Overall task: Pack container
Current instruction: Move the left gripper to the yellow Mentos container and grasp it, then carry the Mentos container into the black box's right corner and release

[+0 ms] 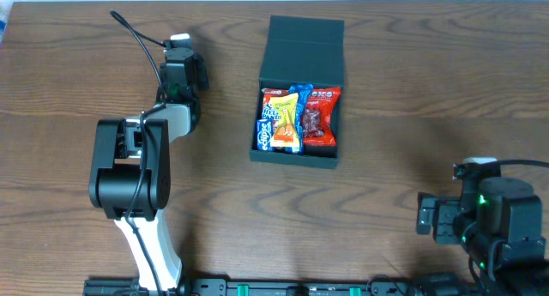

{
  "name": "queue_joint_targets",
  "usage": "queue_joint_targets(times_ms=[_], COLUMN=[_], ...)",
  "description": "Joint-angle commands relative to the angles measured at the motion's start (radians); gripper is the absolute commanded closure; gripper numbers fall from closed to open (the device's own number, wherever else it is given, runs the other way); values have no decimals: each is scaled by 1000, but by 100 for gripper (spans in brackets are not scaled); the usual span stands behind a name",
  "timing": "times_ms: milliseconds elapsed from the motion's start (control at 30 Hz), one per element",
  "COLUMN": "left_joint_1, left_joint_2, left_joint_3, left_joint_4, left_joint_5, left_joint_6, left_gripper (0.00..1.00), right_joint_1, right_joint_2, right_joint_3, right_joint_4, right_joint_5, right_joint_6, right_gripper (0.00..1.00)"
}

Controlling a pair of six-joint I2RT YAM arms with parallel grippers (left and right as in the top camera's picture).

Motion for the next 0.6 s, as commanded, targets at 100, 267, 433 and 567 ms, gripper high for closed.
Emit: queue_joint_targets(times_ms=[100,267,433,567], left_joint_1=[-6,-39,-67,-93], left_joint_2=[22,-1,-63,-160], left_joint_3=[16,16,16,16], left_joint_4=[-4,-34,-127,-259], left_joint_5=[0,-2,-11,-11], left_joint_6=[4,0,-5,-5], left_gripper=[91,94,94,94], right_joint_1=[-10,-10,-10,-10], right_joint_2=[-2,-2,-2,-2], right_joint_3=[1,1,1,1], right_joint_4=[1,1,1,1], right_joint_5=[-3,-3,-3,-3], right_joint_6=[-10,-10,-10,-10], right_gripper=[1,1,1,1])
